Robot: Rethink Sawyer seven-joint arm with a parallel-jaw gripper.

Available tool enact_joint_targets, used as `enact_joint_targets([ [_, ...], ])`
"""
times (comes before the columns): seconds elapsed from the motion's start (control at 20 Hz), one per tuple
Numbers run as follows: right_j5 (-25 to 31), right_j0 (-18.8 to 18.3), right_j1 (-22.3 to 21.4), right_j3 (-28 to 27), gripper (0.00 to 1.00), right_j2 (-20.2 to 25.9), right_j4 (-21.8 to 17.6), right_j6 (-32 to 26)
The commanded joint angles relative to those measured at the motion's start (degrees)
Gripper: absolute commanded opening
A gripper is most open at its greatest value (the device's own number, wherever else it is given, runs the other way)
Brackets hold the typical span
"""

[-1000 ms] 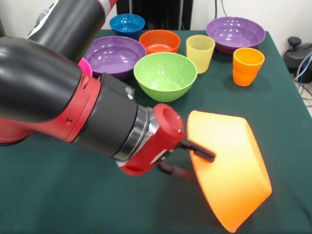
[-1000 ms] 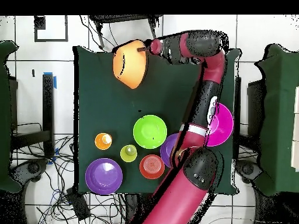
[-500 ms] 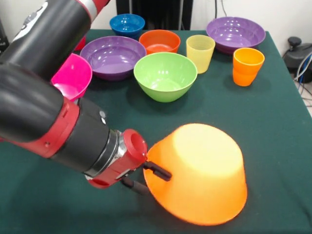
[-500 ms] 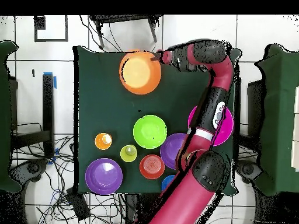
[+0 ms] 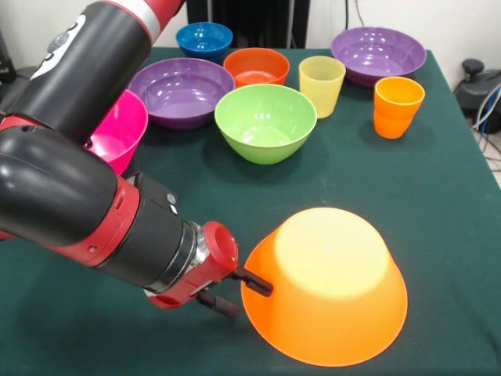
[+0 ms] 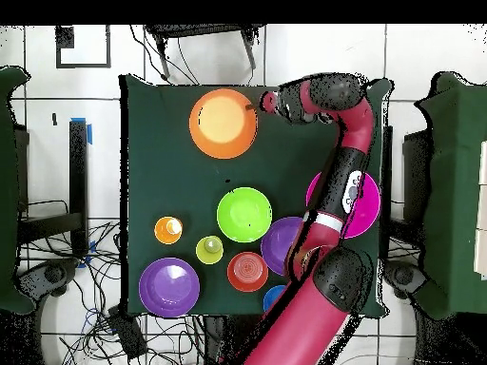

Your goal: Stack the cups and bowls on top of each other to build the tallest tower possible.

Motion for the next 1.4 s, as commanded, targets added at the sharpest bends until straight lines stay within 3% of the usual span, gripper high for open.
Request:
enact_joint_targets([
  [0.05, -11.49, -0.46, -0.70, 3.02, 1.00, -7.13, -1.31, -15.92],
  [0.3, -23.39, -4.86, -6.52, 18.24, 1.00, -13.69, 4.30, -9.32],
  [0.5, -28.91, -7.26, -14.07, 29.30, 1.00, -17.11, 4.79, -1.99],
  [0.7, -32.22, -8.28, -20.18, 36.57, 1.00, -19.92, 4.69, 4.04],
  [1.0, -30.52, -7.00, -28.02, 42.43, 1.00, -25.37, 5.00, 12.57],
  [1.4, -27.42, -2.20, -28.27, 41.51, 1.00, -34.36, 6.38, 18.14],
])
